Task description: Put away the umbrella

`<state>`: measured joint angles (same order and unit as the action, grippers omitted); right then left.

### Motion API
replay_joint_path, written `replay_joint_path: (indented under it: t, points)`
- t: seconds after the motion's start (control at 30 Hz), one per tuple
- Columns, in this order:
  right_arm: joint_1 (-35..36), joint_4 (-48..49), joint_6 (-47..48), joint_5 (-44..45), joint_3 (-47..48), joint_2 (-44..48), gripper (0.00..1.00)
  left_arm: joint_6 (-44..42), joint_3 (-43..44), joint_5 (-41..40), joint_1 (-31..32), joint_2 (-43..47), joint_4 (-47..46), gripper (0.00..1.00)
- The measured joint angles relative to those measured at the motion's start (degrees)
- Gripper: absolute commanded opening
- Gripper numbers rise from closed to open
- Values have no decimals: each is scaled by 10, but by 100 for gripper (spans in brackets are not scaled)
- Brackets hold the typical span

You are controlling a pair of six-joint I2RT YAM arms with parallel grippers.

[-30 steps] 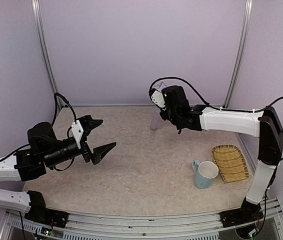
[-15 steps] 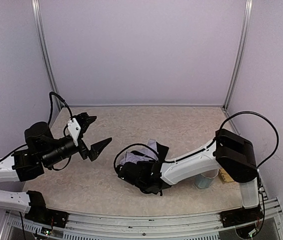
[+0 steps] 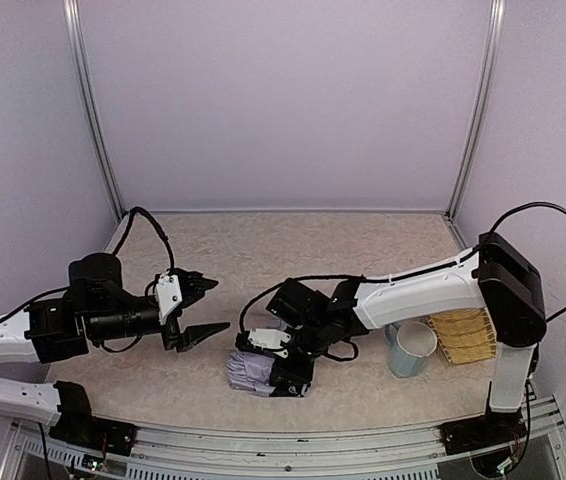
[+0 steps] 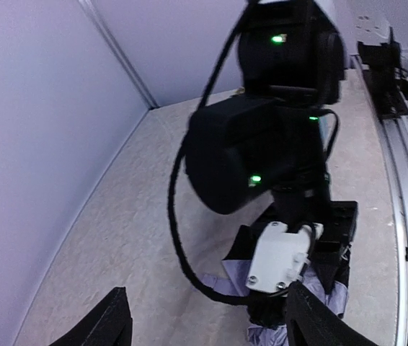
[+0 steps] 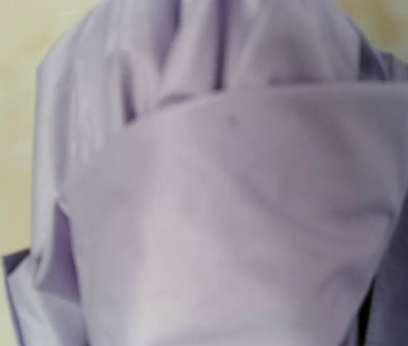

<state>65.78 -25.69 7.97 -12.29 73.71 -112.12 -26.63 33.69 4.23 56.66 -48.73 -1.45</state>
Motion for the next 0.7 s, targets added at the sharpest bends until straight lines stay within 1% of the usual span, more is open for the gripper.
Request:
replay_joint_path:
  t: [0.1, 0.17, 0.27, 0.33, 0.4, 0.43, 0.47, 0.6, 0.7]
  points:
    - [-15, -1, -1, -79, -12, 0, 0, -29, -14, 60, 16, -2, 21, 68]
    - [-23, -6, 1, -132, -14, -5, 0, -49, -20, 91, 28, -22, 37, 74]
    - [-38, -12, 8, -200, -14, -17, 0, -70, -16, 119, 47, -92, 48, 79]
    - [-52, -24, 17, -241, -4, -32, 0, -80, -7, 123, 62, -145, 62, 83]
    - [-63, -37, 21, -271, 8, -46, 0, -89, 6, 122, 76, -185, 73, 91]
    - [-68, -45, 23, -287, 14, -53, 0, -94, 12, 121, 82, -204, 76, 97]
    - [-73, -53, 25, -302, 21, -61, 0, -98, 16, 119, 87, -221, 76, 98]
    - [-86, -77, 32, -341, 41, -82, 0, -105, 16, 101, 93, -257, 71, 98]
    - [-90, -99, 38, -355, 59, -96, 0, -109, 15, 69, 93, -285, 52, 93]
